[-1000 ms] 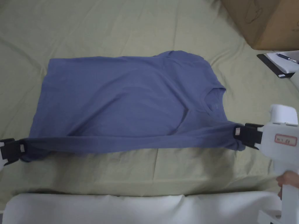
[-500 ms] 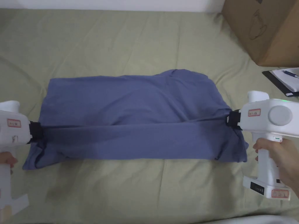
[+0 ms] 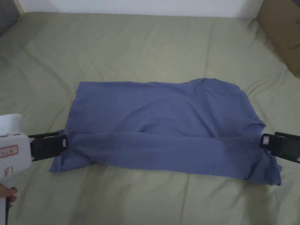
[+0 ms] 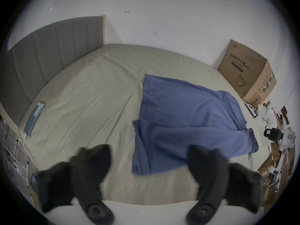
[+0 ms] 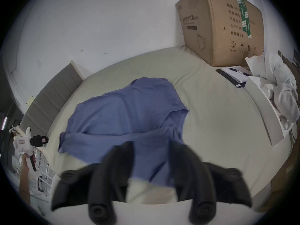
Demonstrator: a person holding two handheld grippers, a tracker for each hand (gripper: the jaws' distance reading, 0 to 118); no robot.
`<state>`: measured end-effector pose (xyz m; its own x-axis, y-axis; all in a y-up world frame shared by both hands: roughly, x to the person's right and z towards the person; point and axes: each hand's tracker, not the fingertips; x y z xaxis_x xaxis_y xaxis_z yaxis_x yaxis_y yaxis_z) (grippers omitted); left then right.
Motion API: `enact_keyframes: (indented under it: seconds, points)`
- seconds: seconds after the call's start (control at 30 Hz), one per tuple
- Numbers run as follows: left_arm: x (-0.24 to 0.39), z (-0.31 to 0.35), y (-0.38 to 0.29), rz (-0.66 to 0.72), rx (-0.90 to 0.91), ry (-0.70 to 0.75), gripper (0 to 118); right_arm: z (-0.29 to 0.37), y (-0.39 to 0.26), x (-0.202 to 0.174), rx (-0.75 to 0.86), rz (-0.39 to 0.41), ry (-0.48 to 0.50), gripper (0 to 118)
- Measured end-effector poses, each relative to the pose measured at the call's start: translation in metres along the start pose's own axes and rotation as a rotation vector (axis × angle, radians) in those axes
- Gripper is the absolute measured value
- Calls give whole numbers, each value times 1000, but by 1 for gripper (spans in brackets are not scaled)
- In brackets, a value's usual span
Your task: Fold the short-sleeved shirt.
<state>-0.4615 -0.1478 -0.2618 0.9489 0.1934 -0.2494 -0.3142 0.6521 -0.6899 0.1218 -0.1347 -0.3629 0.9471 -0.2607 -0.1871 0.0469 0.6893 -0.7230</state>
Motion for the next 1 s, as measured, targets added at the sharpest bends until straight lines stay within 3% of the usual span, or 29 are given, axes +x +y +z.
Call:
enact_keyframes:
  seconds: [0.1,0.23,0.37,0.4,0.47,0.57,0.63,0.7,0.77,0.87,0.97,1.0]
  points:
    - [-7,11,-23,32,-9,-4,5,12,-21,-13,3,-21,46,4]
    - [-16,10,-39,116,-39,-21,0,11,-43,-27,-24,-47,77,0]
    - [-13,-1,-36,95,-44,-14,0,7,-53,-38,-51,-21,47,0]
    - [-13,-5,-34,86,-40,-21,9,7,-54,-38,-54,-27,50,0]
    - [-16,-19,-27,88,-39,-18,38,6,-55,-38,-54,-45,52,0]
    - [-17,-46,-16,92,-117,27,52,5,-55,-36,-66,-60,53,0]
    - [-17,-61,-14,83,-126,54,77,7,-56,-36,-80,-67,69,0]
    - [-16,-73,-16,93,-160,83,84,10,-58,-38,-86,-63,67,0]
    - [-13,-86,-20,92,-248,85,82,11,-61,-38,-94,-56,48,0]
    - [12,-90,-19,-81,-248,186,71,8,-65,-28,-105,-80,40,0]
    - [32,-86,-15,-150,-240,199,17,1,-69,-20,-116,-108,9,0]
    - [34,-86,-13,-170,-242,217,9,0,-69,-17,-113,-107,4,3]
